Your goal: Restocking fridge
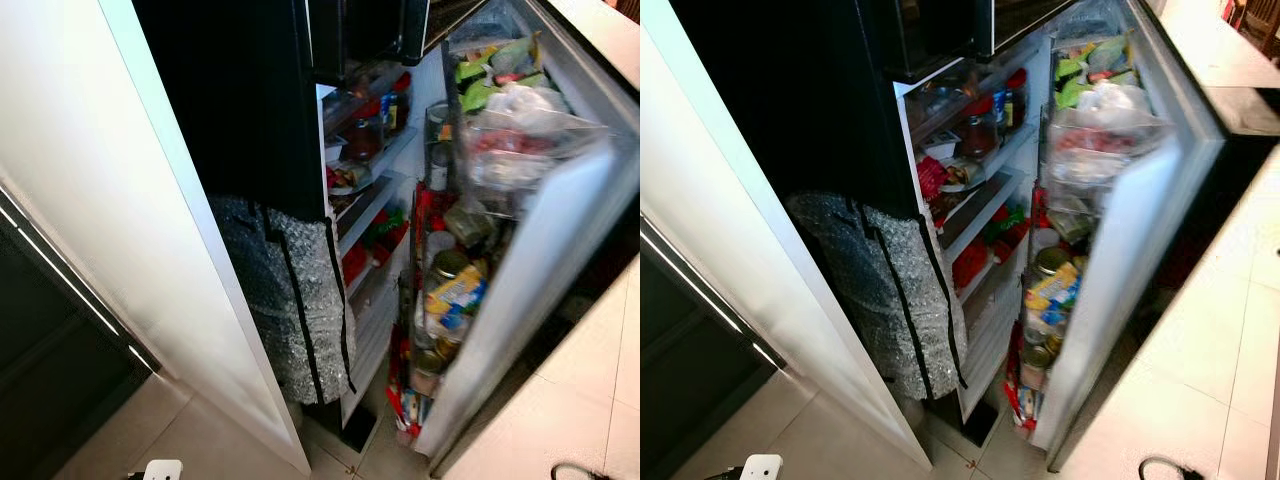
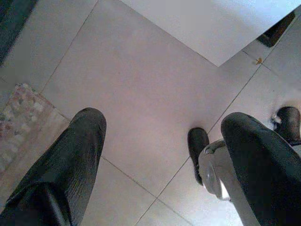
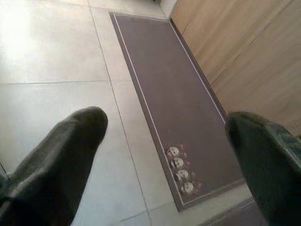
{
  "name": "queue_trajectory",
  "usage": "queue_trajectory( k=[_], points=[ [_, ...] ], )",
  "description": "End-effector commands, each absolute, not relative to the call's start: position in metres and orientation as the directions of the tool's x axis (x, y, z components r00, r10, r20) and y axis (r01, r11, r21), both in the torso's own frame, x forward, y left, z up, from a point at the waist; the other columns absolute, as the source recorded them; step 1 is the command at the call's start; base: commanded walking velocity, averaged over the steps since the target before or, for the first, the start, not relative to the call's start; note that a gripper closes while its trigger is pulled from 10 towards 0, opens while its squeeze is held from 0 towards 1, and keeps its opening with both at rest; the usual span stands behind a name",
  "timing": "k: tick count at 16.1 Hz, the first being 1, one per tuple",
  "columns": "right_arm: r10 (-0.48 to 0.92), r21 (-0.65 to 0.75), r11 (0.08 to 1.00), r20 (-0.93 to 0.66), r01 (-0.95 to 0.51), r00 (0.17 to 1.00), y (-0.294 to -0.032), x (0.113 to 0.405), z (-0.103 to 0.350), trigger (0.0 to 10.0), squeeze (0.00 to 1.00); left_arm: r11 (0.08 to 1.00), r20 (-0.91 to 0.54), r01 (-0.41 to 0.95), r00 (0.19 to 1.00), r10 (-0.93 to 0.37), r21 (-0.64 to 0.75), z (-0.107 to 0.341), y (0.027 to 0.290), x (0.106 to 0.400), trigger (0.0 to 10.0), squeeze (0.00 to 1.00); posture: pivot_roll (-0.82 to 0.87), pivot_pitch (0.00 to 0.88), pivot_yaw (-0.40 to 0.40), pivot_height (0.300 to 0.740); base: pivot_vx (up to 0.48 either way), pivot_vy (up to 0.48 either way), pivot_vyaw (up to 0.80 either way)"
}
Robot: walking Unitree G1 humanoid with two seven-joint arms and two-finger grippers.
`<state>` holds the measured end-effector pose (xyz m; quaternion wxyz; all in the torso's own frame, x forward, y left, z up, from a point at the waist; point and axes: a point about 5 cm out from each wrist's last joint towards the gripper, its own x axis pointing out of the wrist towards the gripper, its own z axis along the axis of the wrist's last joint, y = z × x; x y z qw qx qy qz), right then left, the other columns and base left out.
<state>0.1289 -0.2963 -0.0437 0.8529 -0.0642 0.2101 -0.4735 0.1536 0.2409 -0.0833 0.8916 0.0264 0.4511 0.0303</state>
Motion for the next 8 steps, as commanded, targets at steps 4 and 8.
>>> queue_trajectory(
  k=[4, 8],
  points=[
    [-0.809, -0.267, 0.588, -0.191, 0.763, 0.556, -0.300, 0.156, -0.024, 10.0, 0.00, 0.994, -0.807, -0.035, 0.582, 0.101, 0.099, -0.081, 0.251, 0.153, 10.0, 0.00, -0.04, 0.041, 0.091, 0.740, 0.000, 0.000, 0.00],
    [-0.527, -0.210, 0.835, -0.034, 0.509, 0.849, -0.274, 0.221, 0.013, 10.0, 0.00, 0.994, -0.803, -0.038, 0.586, 0.107, 0.104, -0.080, 0.252, 0.155, 10.0, 0.00, -0.03, 0.051, 0.094, 0.740, 0.000, 0.000, 0.00]
  ],
)
